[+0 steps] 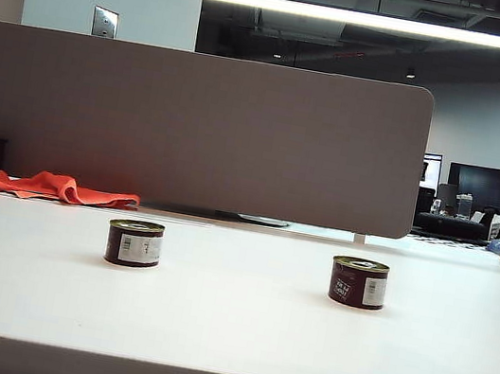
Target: Stack a can of tomatoes on the right onto the can of tomatoes on the left.
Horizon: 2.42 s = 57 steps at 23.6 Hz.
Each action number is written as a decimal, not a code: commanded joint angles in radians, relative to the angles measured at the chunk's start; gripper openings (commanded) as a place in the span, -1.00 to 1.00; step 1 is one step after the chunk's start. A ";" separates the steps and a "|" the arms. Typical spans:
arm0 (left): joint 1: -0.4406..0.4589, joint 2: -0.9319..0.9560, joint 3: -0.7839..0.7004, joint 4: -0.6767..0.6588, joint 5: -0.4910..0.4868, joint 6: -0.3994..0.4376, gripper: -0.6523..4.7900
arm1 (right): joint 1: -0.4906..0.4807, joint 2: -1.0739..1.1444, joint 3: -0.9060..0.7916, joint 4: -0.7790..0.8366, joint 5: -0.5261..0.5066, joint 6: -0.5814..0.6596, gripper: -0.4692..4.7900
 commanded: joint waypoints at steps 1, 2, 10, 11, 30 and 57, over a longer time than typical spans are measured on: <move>0.002 0.000 0.004 0.006 -0.002 0.004 -0.78 | -0.001 -0.002 -0.005 0.029 0.002 -0.003 -0.84; 0.002 0.000 0.004 0.006 -0.003 0.004 -0.78 | -0.001 -0.002 -0.005 0.029 0.002 -0.003 -0.84; 0.001 0.000 0.100 -0.028 0.055 -0.063 -0.78 | -0.001 -0.002 0.008 0.035 0.003 0.018 -0.85; 0.001 0.000 0.150 -0.069 0.067 -0.072 -0.78 | -0.001 -0.002 0.021 0.035 0.006 0.029 -0.85; -0.052 0.561 0.832 -0.471 0.326 0.199 -0.78 | -0.001 0.208 0.594 -0.195 -0.002 0.049 -0.84; -0.266 0.722 0.882 -0.438 0.181 0.063 0.74 | 0.354 1.393 1.142 -0.573 0.057 0.003 1.00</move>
